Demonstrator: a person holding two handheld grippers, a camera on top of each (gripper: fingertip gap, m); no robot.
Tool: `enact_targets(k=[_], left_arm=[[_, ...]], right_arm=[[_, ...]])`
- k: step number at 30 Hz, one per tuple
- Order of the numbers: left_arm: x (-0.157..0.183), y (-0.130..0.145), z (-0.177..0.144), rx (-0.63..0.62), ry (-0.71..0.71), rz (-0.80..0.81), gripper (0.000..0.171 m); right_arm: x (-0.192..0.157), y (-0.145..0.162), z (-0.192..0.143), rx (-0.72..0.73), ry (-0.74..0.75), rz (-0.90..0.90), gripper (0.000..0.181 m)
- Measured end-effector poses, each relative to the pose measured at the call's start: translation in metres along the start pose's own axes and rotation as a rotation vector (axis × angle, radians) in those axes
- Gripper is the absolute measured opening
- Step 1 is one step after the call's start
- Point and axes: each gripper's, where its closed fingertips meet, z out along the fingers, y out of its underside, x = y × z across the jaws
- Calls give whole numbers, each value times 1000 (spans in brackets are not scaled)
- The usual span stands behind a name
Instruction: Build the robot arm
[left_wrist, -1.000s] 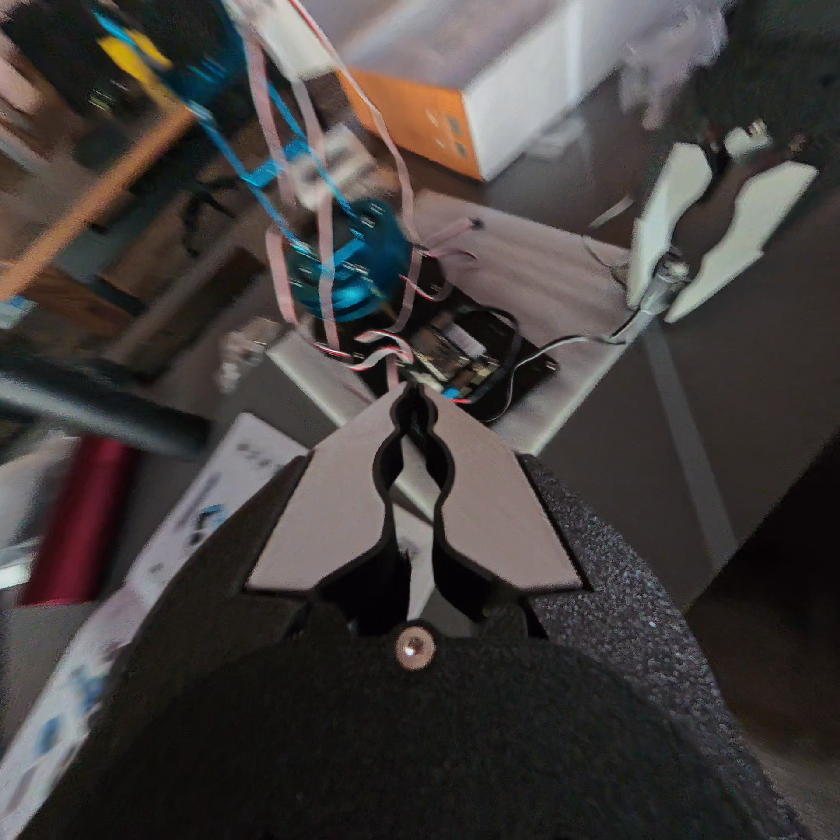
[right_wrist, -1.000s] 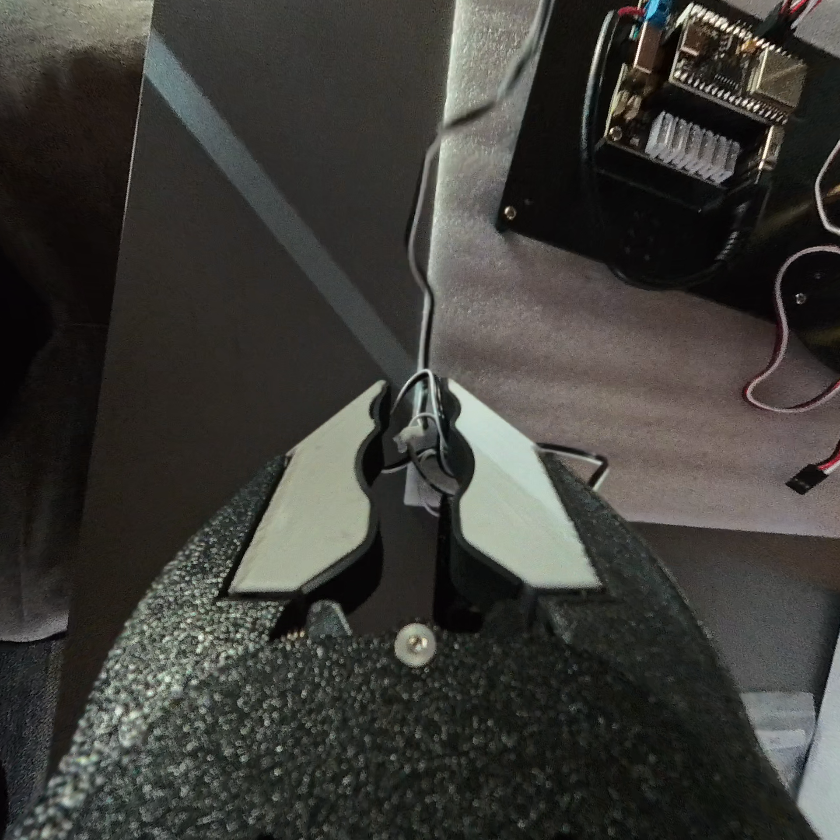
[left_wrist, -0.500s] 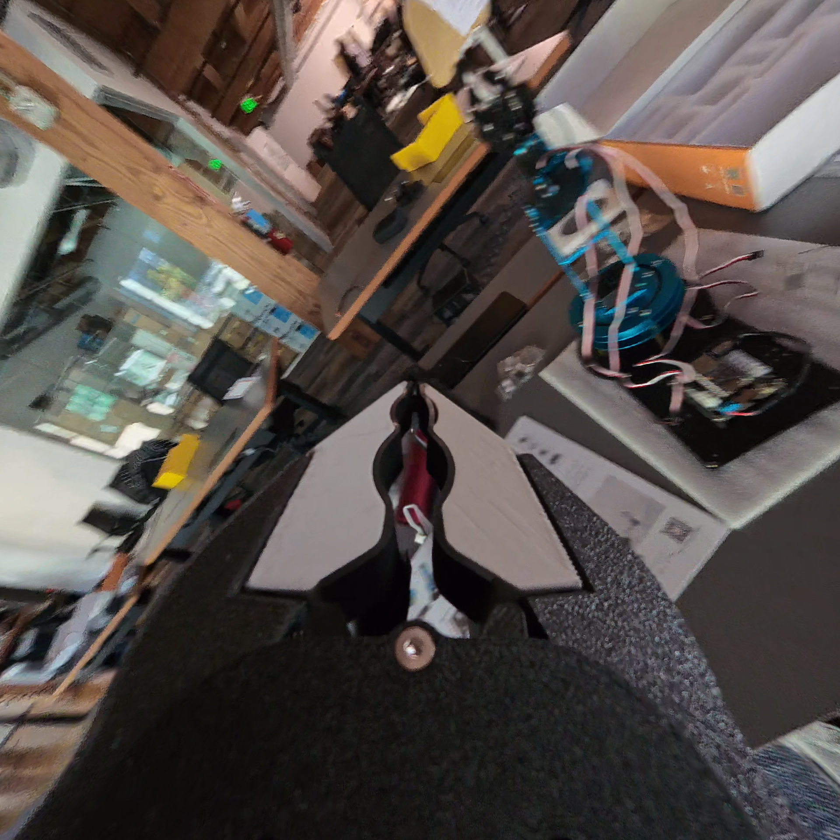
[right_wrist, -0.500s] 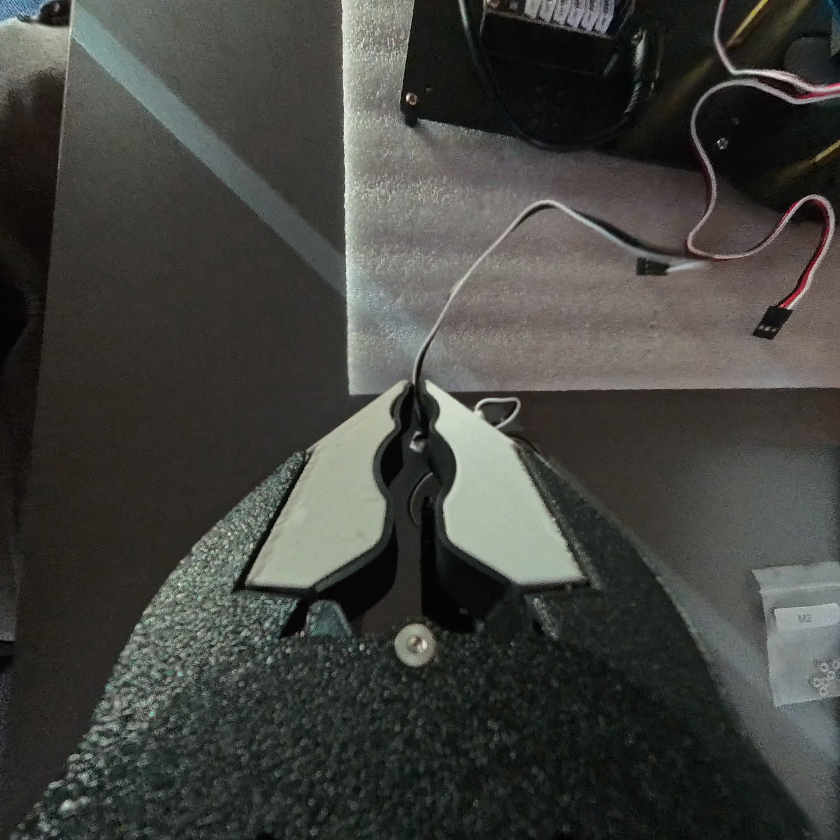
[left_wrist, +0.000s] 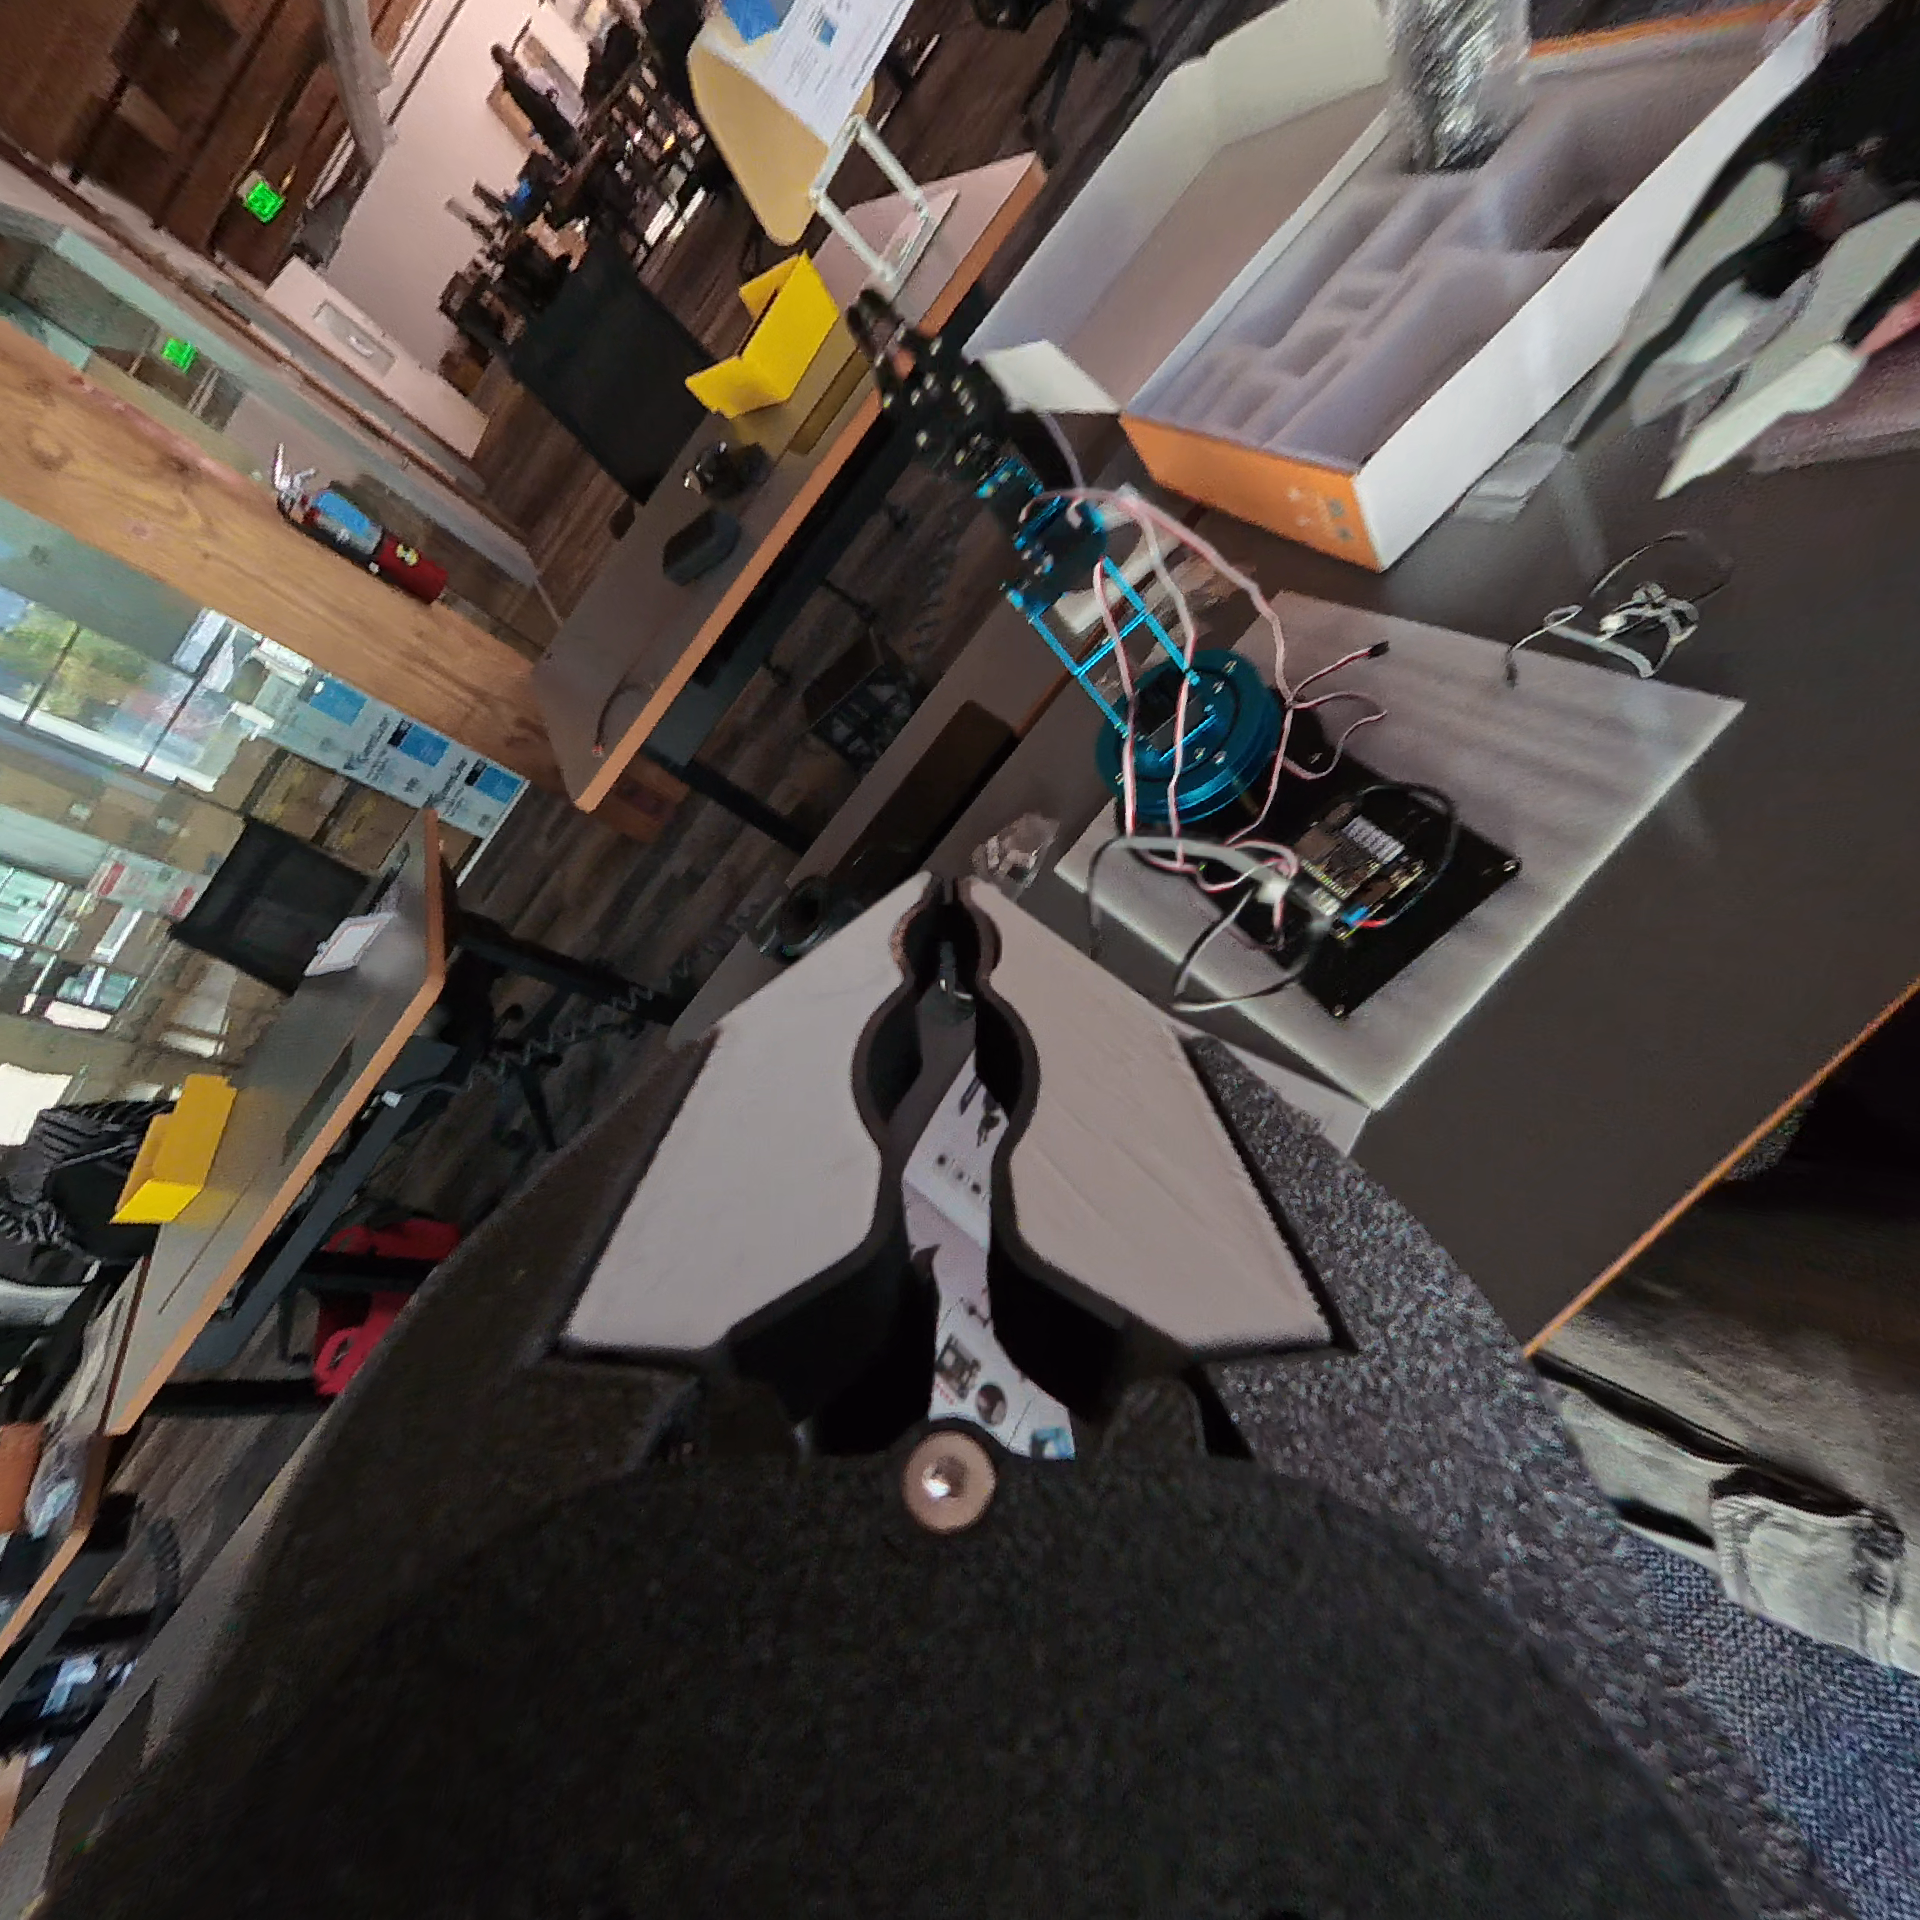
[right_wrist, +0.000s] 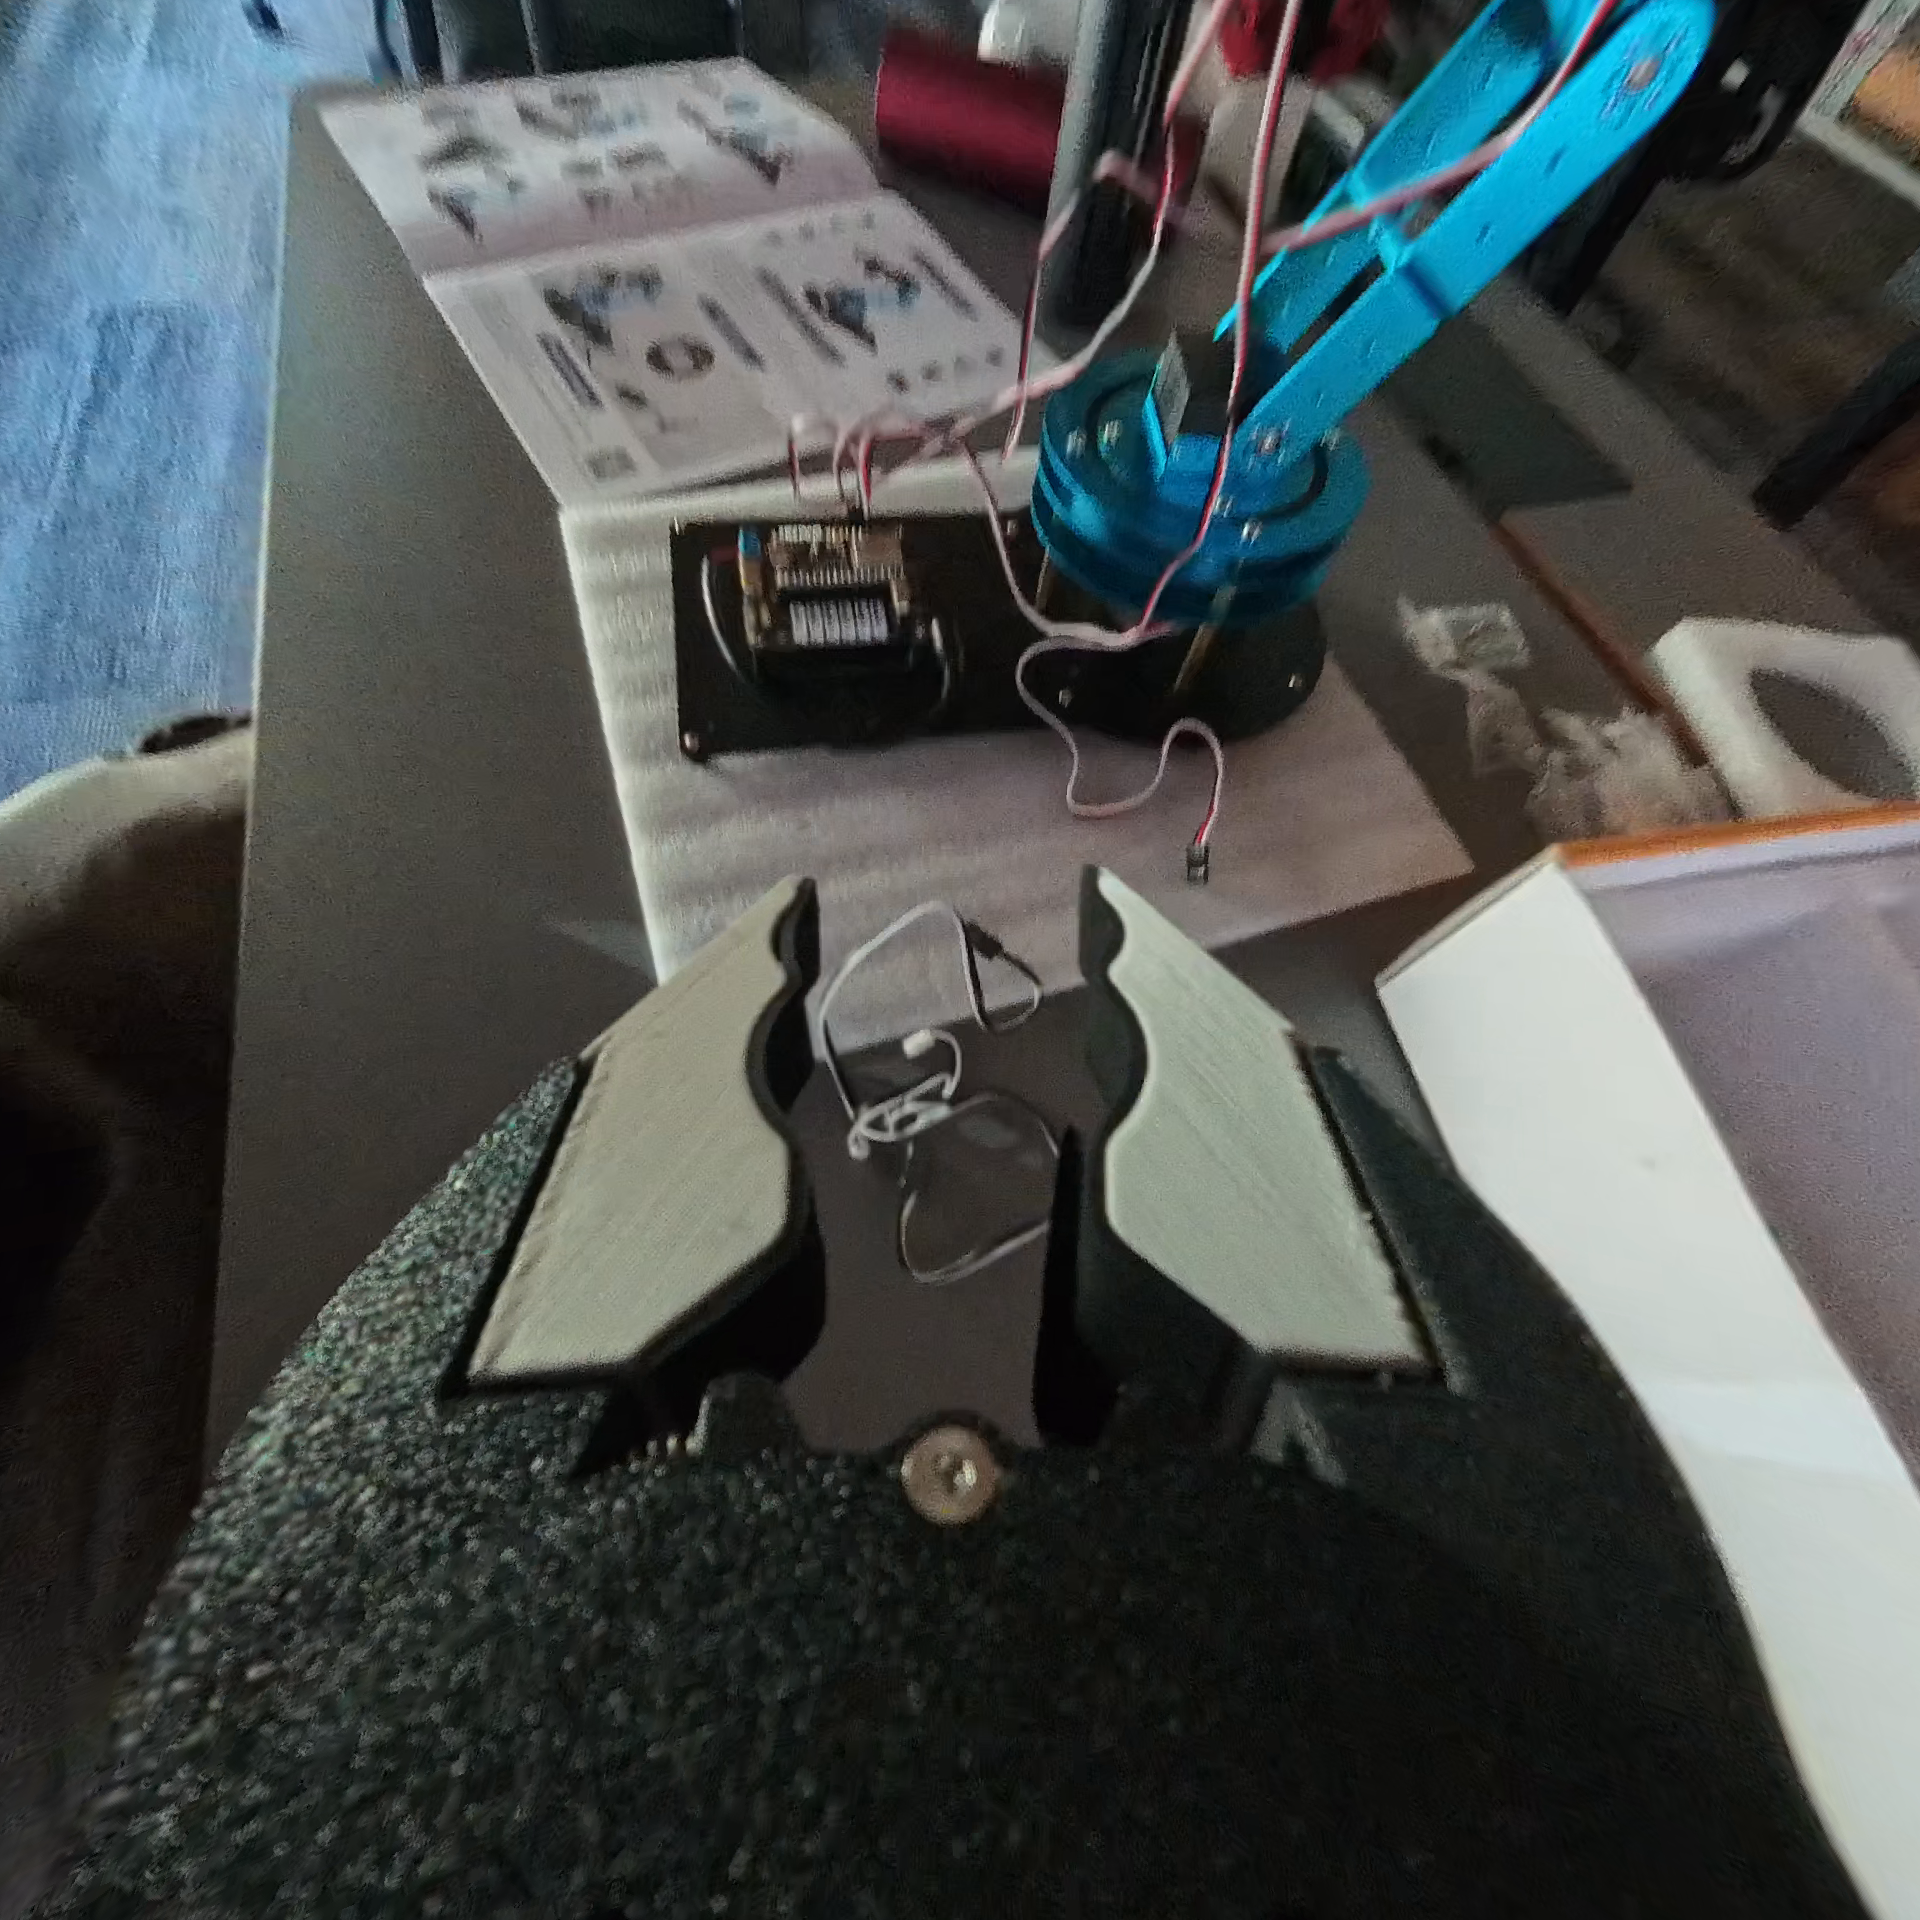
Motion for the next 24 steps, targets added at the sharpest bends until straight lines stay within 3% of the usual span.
enact_targets(k=[5,10,14,15,16,17,20,24], left_arm=[[38,-37,-1,79,27,-6,0],[81,-57,10,92,80,26,1],[113,-63,13,103,148,48,1],[120,-64,12,107,166,54,0],[126,-64,11,111,175,64,0],[129,-64,10,111,174,77,0],[133,-63,7,122,181,86,0],[127,-60,9,138,171,66,1]], right_arm=[[-48,-81,3,323,-78,-66,57],[-157,-130,42,466,-490,52,72],[-226,-150,60,423,-830,180,78],[-242,-153,58,386,-959,210,60],[-255,-149,54,327,-1077,211,20],[-261,-144,49,283,-1149,206,0],[-248,-142,50,325,-1105,226,0],[-236,-124,53,269,-1081,242,0]])
